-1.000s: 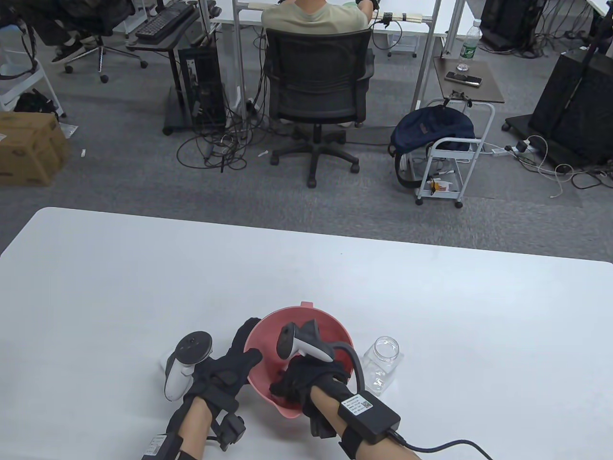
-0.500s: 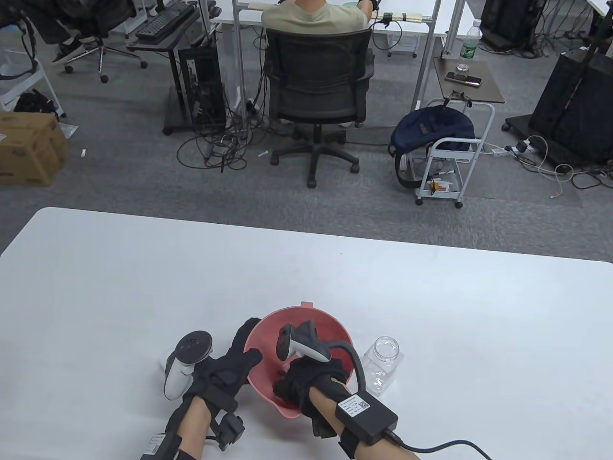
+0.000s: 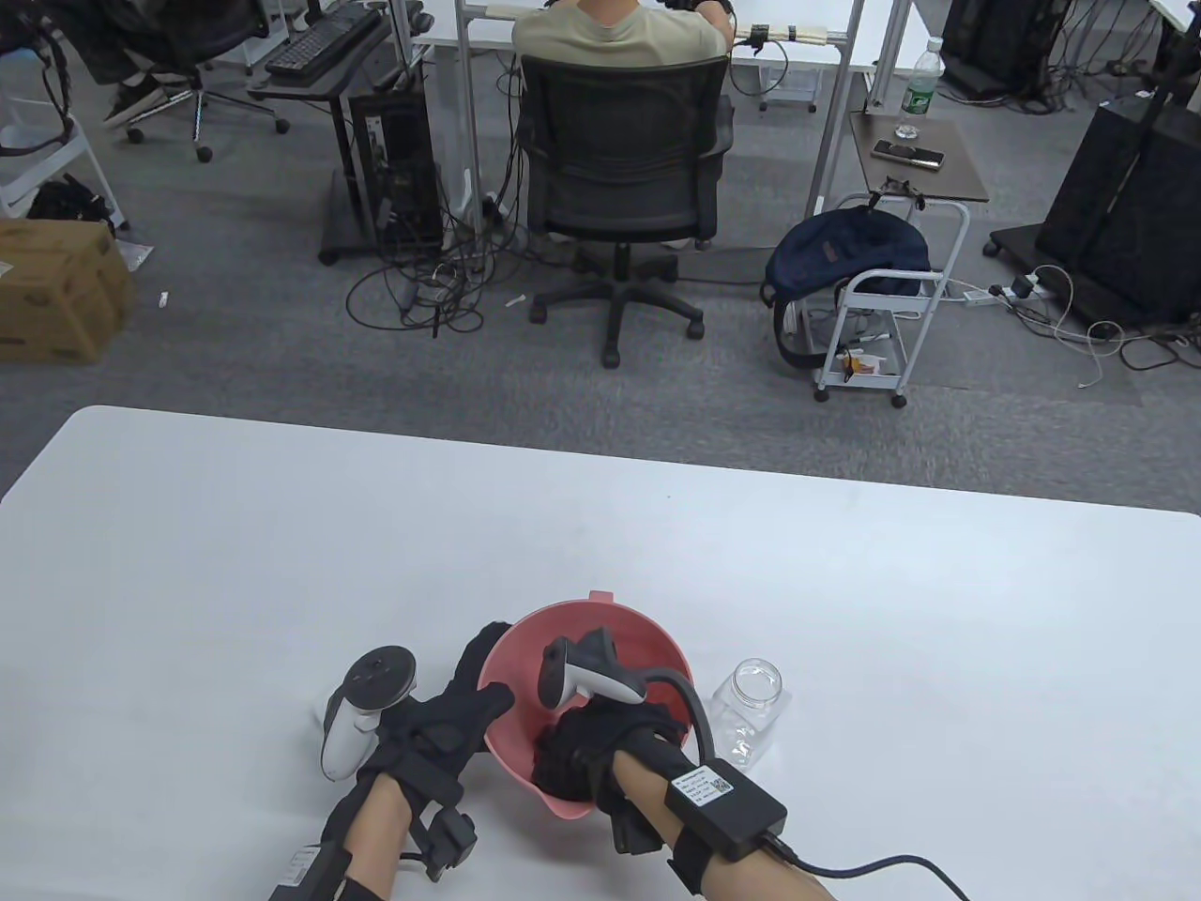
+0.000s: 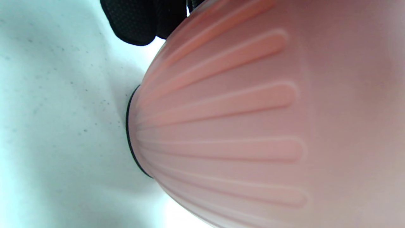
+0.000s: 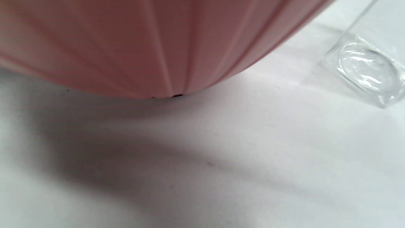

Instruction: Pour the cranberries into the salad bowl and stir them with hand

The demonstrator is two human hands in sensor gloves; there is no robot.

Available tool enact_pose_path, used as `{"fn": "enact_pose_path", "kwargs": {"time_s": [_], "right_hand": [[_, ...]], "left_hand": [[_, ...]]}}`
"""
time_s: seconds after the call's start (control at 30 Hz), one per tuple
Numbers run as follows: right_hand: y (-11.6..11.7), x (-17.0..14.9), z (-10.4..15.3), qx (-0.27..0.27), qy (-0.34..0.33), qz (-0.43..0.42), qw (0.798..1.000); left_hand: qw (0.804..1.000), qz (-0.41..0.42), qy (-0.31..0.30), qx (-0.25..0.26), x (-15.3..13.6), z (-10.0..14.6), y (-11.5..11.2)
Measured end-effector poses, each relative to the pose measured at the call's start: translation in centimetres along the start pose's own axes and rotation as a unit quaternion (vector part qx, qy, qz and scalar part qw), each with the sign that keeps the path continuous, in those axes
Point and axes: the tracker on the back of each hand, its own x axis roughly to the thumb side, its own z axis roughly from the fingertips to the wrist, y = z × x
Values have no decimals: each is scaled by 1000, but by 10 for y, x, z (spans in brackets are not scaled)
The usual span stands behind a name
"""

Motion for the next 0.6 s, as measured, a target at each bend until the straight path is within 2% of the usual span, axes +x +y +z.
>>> {"fn": "enact_pose_path", "kwargs": {"time_s": [0.6], "right_hand": [[-2,0,1,-7,-25,-13,1000]], "left_hand": [[1000,2,-1,-1,0,-1,0]]}}
